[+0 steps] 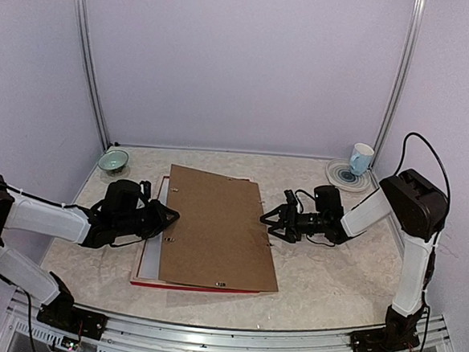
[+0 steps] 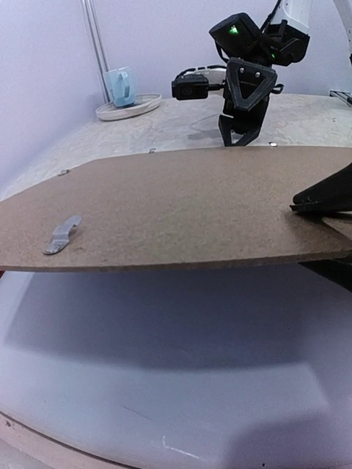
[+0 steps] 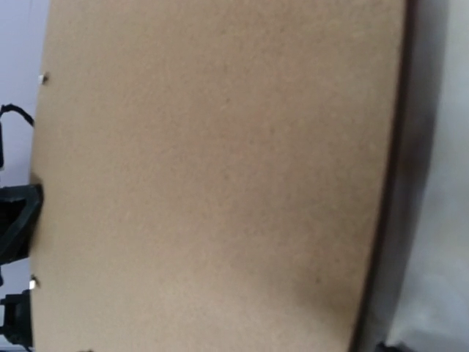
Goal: Put the photo into the frame
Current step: Place the backboard on the frame body.
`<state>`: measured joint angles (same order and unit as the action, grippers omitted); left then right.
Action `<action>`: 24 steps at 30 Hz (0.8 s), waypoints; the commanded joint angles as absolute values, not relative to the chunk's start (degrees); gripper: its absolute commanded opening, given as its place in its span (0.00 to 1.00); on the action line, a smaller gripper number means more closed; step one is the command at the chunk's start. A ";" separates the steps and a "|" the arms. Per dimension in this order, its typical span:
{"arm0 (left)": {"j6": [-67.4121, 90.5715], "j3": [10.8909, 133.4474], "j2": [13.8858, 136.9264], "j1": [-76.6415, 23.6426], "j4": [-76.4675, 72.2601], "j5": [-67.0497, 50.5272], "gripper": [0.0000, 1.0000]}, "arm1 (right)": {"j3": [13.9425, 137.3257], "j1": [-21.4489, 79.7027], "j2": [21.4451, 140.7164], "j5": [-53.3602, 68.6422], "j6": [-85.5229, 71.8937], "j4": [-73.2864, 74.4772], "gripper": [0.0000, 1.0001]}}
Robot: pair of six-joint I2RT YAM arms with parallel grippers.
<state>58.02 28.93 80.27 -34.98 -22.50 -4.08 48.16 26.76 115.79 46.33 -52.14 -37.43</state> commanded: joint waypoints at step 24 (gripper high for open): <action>53.17 28.30 83.47 -34.10 -14.33 2.56 0.35 | 42.93 29.36 124.68 51.62 -61.96 -42.94 0.71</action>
<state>53.84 28.40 83.00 -34.41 -13.34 2.24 45.74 28.03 119.74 51.99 -61.52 -50.57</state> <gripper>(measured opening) 0.338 0.714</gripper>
